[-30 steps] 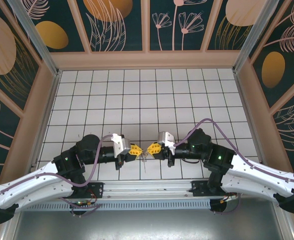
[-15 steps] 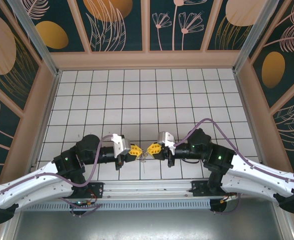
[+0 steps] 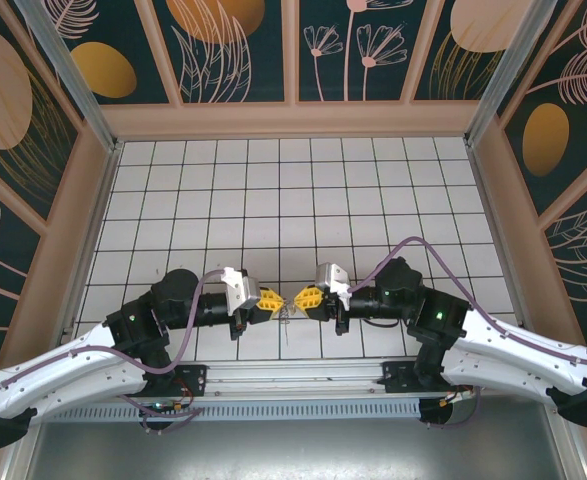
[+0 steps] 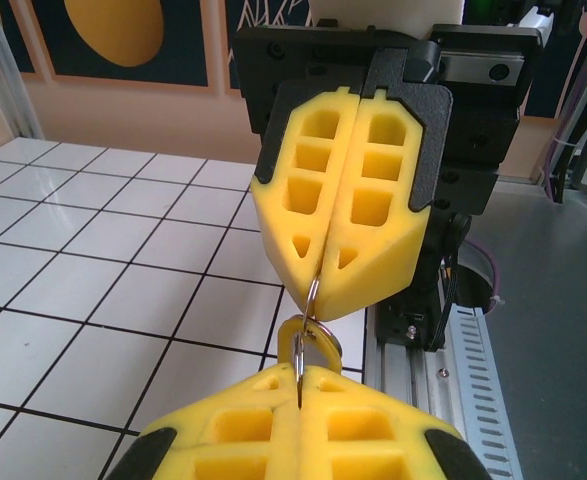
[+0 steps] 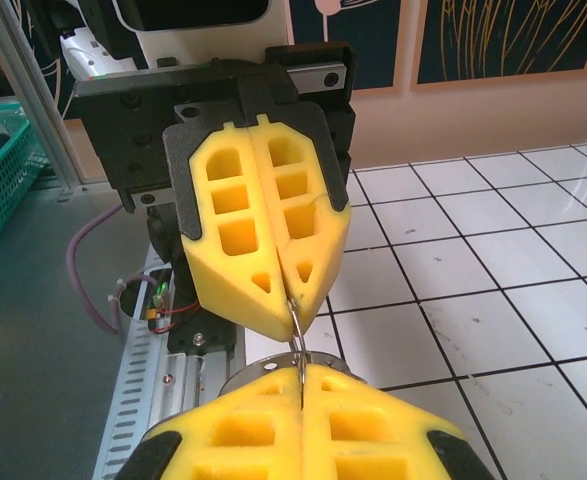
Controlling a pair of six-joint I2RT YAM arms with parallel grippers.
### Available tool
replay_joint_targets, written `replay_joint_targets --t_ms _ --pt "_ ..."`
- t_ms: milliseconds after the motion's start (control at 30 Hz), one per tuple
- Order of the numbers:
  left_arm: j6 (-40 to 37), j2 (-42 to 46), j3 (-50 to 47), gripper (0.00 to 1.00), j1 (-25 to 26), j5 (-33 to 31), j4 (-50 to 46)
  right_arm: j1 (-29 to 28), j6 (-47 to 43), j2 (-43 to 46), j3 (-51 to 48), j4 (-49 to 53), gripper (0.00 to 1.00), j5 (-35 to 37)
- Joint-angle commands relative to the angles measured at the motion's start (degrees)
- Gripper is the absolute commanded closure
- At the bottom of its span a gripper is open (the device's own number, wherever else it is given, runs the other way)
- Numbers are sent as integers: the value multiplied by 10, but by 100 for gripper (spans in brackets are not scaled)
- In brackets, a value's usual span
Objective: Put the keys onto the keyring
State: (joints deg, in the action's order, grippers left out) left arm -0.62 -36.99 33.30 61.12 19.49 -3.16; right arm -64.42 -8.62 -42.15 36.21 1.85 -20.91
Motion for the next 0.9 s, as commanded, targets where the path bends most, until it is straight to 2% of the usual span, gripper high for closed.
replay_joint_targets --t_ms 0,867 --pt "-5 6 -1 100 0 8 30 3 5 4 -8 -18 100 -4" --pt "-6 6 -1 100 -1 10 32 6 -4 -17 -1 -44 100 -15"
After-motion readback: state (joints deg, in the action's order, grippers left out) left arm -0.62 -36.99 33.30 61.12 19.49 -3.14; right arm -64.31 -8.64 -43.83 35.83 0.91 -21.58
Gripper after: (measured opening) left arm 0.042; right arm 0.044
